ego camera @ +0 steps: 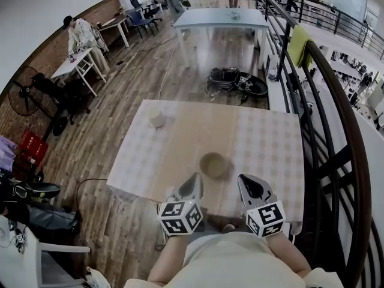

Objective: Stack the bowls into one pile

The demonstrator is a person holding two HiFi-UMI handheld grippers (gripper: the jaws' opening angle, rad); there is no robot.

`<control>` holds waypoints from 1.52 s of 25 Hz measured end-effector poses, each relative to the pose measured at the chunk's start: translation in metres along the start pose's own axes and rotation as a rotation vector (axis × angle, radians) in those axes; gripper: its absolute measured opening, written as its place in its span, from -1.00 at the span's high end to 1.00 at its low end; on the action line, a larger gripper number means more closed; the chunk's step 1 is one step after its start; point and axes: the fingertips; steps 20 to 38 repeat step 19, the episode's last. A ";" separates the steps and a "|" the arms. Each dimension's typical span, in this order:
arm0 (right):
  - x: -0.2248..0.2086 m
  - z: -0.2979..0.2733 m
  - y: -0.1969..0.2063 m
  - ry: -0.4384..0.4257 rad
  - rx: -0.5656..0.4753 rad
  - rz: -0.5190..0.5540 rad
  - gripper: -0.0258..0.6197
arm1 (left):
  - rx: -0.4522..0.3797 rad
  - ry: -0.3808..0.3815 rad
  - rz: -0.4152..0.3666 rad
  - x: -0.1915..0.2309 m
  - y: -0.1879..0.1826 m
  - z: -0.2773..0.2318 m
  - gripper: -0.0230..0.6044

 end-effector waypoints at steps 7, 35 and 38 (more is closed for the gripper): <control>0.002 0.001 0.000 -0.010 0.002 -0.002 0.92 | -0.005 0.011 0.017 -0.001 -0.001 -0.001 0.91; 0.002 -0.001 -0.005 -0.019 -0.007 0.000 0.92 | -0.004 0.017 0.017 -0.001 -0.006 -0.004 0.91; 0.002 -0.001 -0.005 -0.019 -0.007 0.000 0.92 | -0.004 0.017 0.017 -0.001 -0.006 -0.004 0.91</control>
Point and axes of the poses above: the fingertips, and each gripper's own axes: z backward along the fingers, x to its left, y out of its underside, and after that the axes turned 11 degrees about -x, right-handed
